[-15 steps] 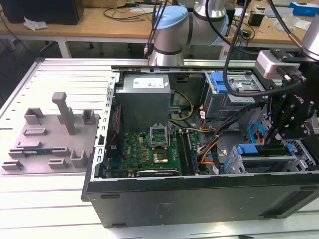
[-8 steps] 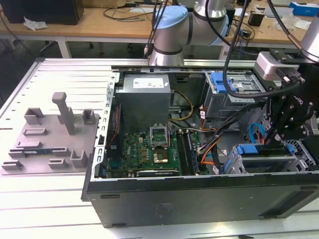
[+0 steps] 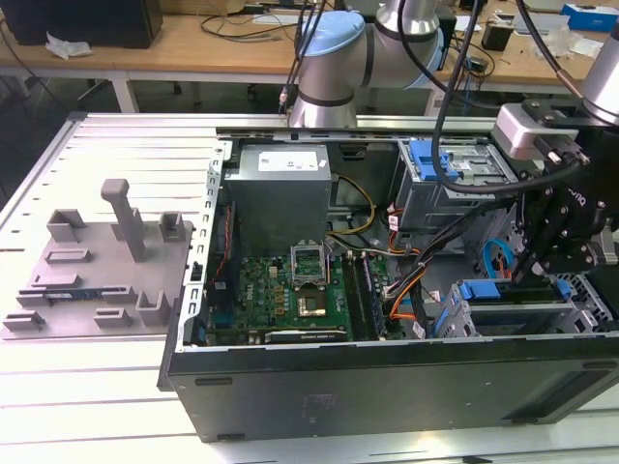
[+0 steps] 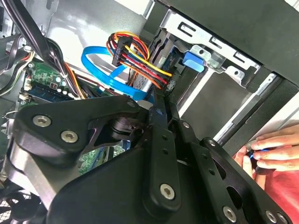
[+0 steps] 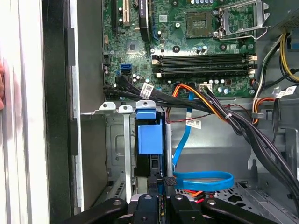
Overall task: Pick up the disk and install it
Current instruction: 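Insert the second disk wire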
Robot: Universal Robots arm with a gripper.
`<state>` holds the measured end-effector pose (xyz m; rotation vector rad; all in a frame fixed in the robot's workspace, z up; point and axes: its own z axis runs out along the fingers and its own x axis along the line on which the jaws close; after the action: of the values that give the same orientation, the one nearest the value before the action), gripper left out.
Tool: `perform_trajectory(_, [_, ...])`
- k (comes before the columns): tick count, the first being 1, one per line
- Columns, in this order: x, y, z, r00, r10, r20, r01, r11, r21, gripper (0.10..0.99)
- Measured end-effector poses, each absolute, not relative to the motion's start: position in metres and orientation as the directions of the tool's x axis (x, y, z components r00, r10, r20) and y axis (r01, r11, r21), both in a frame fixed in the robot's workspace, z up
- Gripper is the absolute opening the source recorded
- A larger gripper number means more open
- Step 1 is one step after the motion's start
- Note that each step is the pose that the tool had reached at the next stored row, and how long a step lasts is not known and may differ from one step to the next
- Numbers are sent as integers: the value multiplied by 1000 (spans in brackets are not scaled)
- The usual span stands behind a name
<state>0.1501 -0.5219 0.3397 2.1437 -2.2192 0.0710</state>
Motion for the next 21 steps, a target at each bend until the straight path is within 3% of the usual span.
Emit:
perform_trajectory(6, [150,-522,338,-34,-997,71,-999,34,5,161])
perform_trajectory(8, [149,-522,337,-34,-997,70,-999,34,6,173])
perform_trajectory(9, [149,-522,338,-34,-997,70,-999,34,5,235])
perform_trajectory(13, [149,-522,342,-34,-997,73,-999,34,5,235])
perform_trajectory(21, [146,-517,375,-34,-995,92,-999,35,5,235])
